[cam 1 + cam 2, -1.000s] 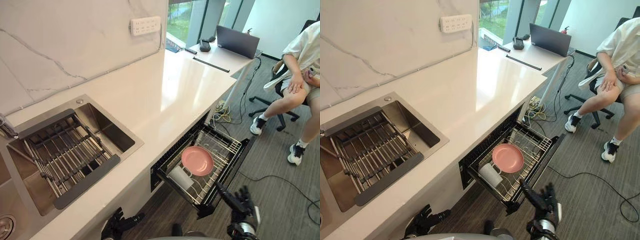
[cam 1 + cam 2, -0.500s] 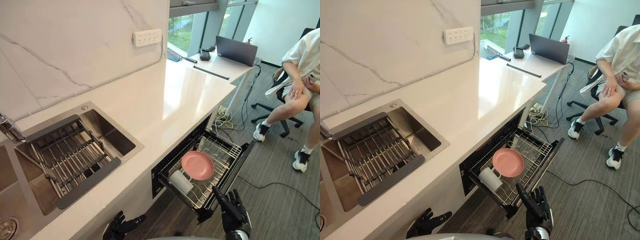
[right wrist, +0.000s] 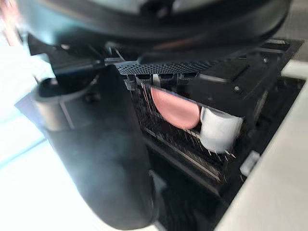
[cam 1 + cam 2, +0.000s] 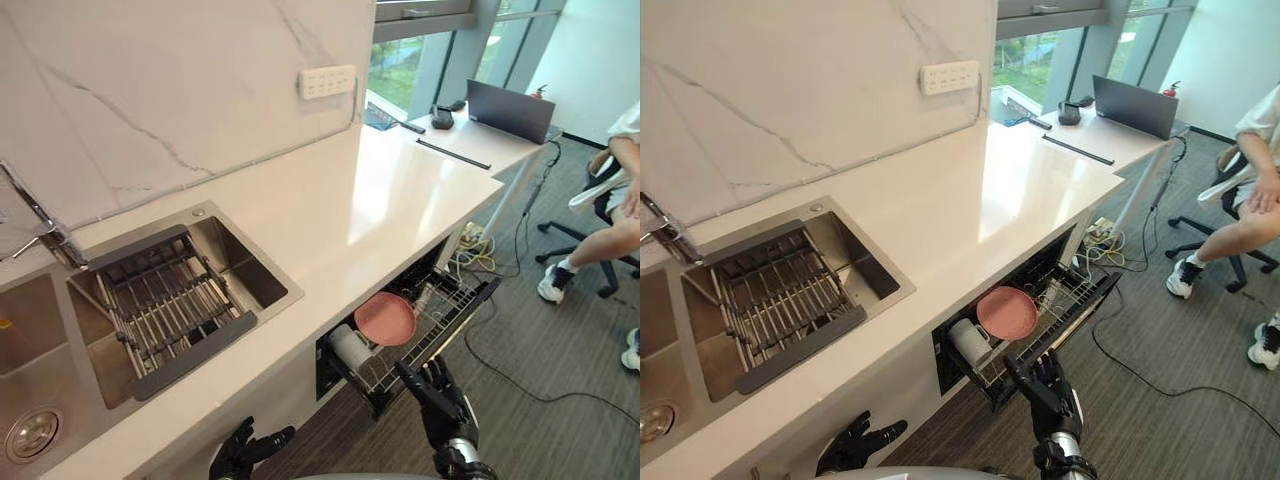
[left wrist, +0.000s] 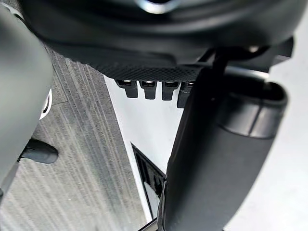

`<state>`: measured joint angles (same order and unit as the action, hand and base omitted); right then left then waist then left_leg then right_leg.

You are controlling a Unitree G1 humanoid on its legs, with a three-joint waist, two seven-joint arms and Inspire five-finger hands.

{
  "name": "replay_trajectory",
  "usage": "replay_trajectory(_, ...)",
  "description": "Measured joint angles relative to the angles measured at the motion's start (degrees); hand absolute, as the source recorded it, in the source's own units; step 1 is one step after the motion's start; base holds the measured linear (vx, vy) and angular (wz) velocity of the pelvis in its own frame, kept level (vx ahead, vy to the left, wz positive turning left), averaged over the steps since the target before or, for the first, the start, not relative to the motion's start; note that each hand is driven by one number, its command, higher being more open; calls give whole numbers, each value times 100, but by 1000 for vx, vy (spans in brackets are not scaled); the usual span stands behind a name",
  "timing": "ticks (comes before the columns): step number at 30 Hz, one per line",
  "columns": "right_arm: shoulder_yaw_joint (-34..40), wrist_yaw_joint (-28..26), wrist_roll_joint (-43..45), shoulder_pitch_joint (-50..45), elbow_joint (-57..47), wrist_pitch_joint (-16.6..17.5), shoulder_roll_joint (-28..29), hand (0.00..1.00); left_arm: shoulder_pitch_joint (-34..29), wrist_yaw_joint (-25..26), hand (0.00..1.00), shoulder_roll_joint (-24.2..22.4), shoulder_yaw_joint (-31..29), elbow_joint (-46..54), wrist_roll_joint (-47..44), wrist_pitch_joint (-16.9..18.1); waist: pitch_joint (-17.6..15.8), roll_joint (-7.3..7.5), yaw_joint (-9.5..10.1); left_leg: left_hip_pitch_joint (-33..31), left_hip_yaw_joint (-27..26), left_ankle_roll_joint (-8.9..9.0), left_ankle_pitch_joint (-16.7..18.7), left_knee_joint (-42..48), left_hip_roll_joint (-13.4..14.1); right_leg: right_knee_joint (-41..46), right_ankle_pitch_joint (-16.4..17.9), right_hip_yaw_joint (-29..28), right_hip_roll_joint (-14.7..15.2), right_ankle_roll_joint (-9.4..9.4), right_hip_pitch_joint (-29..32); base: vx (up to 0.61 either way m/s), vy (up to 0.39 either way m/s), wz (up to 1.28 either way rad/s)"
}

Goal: Walk over to the sink, pick up the cup, carry it to the dishwasher, place the cup inside the dishwasher, then close the dishwasher door

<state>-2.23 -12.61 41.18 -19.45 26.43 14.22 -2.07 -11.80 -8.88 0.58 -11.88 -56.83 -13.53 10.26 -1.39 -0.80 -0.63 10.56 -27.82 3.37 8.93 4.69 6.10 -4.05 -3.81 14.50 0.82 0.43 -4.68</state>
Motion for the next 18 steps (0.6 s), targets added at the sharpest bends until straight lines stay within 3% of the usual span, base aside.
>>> replay_trajectory(5, -381, -22, -331, 417, 25, 0, -178, 100, 37, 19, 100, 37, 139, -9, 3, 98, -47, -5, 129, -8, 384, -48, -82, -181, -76, -26, -7, 185, 27, -12, -50, -39, 6, 24)
replay_trajectory(9, -823, -374, -740, 1167, 229, -1, -266, 100, 51, 18, 100, 134, 229, -9, 16, 107, -146, 9, 204, -19, 575, -87, -179, -313, -126, -29, -7, 348, 63, -12, -73, -40, 7, 24)
replay_trajectory(11, -855, -466, -754, 1305, 274, 7, -268, 100, 95, 16, 100, 153, 226, 5, 12, 88, -218, 44, 302, -25, 687, -98, -217, -346, -142, -29, -6, 442, 80, -12, -107, -12, 8, 26)
replay_trajectory(18, -740, -524, -764, 1713, 687, -33, -605, 100, 167, -25, 100, 322, 224, 16, 25, 70, -410, 50, 307, -156, 852, -163, -298, -386, -210, 24, -4, 538, 138, -10, 8, -8, 17, 9)
